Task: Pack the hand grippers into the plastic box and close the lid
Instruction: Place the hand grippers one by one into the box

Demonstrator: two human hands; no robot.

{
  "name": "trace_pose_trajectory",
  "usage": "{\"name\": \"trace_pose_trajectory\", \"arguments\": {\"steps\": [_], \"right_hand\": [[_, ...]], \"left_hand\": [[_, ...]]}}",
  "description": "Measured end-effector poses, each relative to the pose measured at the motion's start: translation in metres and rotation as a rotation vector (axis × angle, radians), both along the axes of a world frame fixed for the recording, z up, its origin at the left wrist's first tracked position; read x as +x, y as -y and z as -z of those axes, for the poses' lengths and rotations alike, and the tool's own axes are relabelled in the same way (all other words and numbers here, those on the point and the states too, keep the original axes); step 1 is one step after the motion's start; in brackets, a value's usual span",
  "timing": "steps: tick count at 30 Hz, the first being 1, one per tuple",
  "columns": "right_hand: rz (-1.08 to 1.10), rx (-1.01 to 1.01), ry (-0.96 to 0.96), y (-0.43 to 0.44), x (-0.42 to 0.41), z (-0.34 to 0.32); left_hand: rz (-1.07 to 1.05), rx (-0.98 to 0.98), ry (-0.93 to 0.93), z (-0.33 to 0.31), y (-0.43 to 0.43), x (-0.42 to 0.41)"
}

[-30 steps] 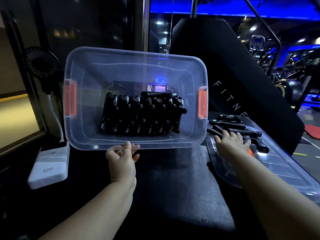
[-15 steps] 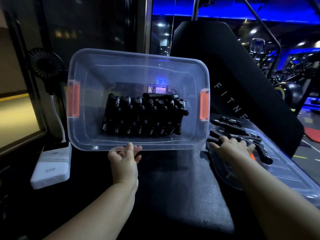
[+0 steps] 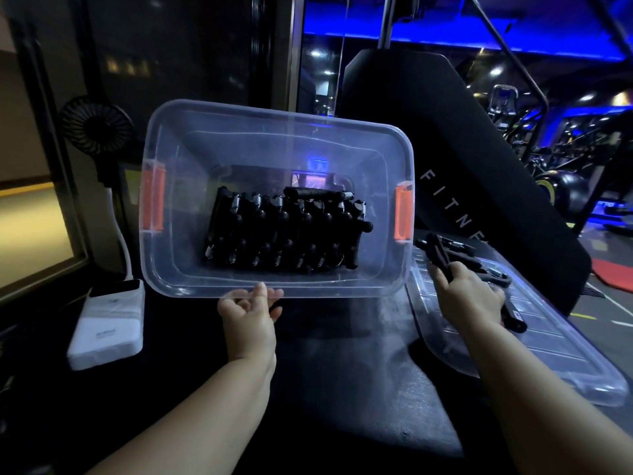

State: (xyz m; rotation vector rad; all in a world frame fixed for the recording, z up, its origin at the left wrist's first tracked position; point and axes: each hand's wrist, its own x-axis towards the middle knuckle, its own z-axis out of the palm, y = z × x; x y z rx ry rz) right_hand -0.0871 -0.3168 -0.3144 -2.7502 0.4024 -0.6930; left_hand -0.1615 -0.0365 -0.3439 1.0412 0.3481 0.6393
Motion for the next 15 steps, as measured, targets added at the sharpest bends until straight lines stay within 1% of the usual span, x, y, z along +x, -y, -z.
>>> {"name": "trace_pose_trajectory", "arguments": {"steps": [3, 5, 9, 11, 13, 15], "right_hand": [[-0.076, 0.112, 0.070, -0.002, -0.007, -0.008], [-0.124, 0.143, 0.085, -0.004, -0.009, -0.011], [-0.158, 0.161, 0.039, -0.006, -0.014, -0.016], [-0.174, 0.207, 0.042, -0.007, -0.020, -0.018], [-0.209, 0.301, 0.054, -0.009, -0.026, -0.021], [-0.259, 0.435, 0.086, -0.012, -0.032, -0.024]], "left_hand": [[0.002, -0.005, 0.000, 0.000, 0.000, 0.000], [0.005, -0.005, -0.003, 0.000, 0.000, 0.000], [0.007, -0.005, -0.001, -0.001, 0.001, 0.000], [0.005, -0.002, -0.003, -0.001, 0.000, -0.001], [0.005, 0.000, -0.003, -0.001, 0.000, -0.001], [0.006, 0.000, -0.005, -0.002, 0.000, -0.001]]}}
